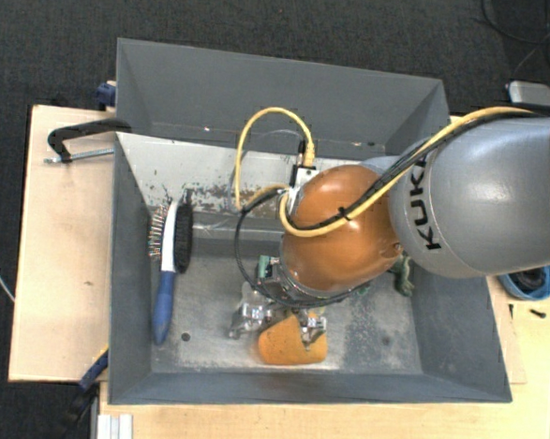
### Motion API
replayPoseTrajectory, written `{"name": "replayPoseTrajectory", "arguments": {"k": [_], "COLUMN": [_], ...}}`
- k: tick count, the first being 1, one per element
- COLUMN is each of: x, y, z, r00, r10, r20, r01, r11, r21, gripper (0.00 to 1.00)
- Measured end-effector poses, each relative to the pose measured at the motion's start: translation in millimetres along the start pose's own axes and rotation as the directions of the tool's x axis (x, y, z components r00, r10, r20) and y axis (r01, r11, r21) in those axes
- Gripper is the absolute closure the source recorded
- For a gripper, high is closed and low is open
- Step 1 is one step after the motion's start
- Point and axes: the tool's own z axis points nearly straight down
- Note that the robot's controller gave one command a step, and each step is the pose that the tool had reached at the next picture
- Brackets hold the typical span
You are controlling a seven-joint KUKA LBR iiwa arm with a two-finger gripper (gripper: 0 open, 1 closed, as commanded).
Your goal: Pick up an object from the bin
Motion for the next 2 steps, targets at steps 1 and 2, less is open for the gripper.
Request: {"name": "replayPoseTrajectory", "arguments": {"k": [1, 2], "x": [1.9, 8.5], "y": [1.1, -13.9], "z": [3.0, -144.8], "r00": [1.0, 0.994], "r10": [0.001, -0.107], "r20": [-0.002, 0.0], "r01": [-0.001, 0.107], "r11": [1.0, 0.994], "r21": [-0.004, 0.009], "gripper": [1.0, 1.0]}}
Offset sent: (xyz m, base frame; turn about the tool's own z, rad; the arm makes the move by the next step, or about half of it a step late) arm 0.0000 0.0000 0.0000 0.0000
